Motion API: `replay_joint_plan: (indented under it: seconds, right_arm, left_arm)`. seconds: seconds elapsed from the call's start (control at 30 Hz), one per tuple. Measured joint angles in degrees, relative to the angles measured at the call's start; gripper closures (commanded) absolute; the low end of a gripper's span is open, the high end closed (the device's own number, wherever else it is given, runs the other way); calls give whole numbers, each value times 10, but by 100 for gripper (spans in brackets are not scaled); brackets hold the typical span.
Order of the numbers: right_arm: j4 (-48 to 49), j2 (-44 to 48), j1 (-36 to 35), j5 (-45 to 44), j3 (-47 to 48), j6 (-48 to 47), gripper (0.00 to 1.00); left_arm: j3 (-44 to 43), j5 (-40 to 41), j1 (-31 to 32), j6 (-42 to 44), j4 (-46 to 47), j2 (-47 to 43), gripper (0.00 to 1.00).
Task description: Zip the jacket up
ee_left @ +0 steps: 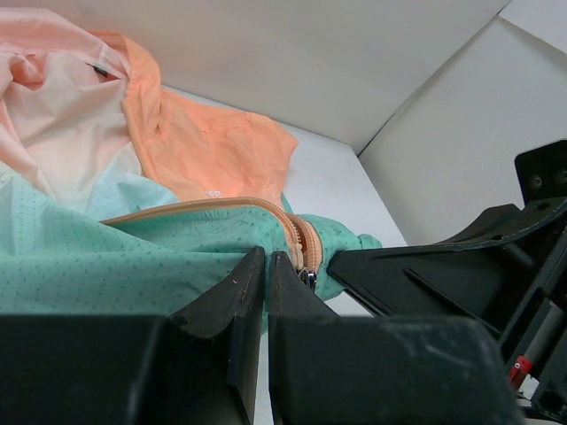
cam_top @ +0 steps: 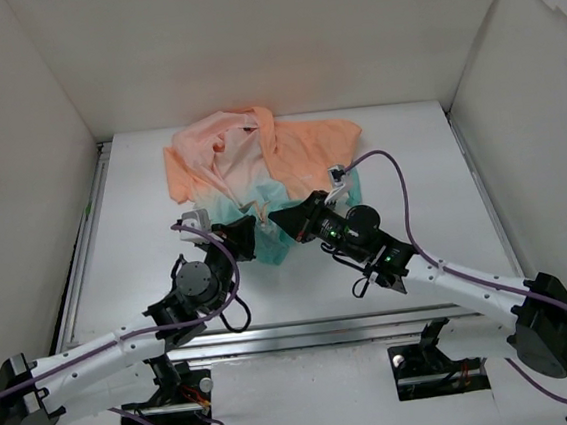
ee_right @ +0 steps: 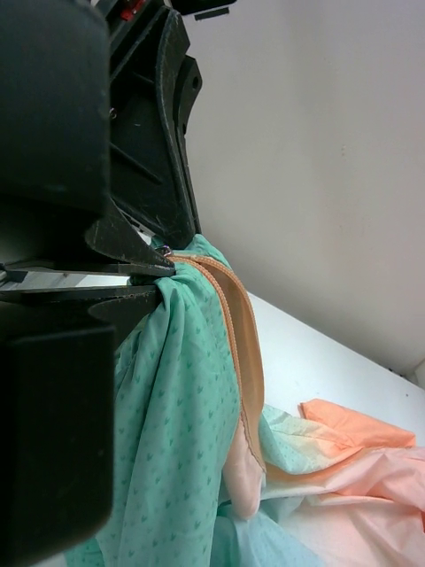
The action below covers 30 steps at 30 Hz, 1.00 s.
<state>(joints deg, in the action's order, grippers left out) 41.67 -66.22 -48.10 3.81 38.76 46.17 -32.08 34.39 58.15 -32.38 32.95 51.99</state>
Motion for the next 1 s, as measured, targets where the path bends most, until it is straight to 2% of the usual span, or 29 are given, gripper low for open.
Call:
replay_joint_plan:
  seconds: [1.0]
  right_arm:
    - [-30,14,-3,-19,7,-16,100]
  left_arm:
    - [0,50,42,43,19,14,100]
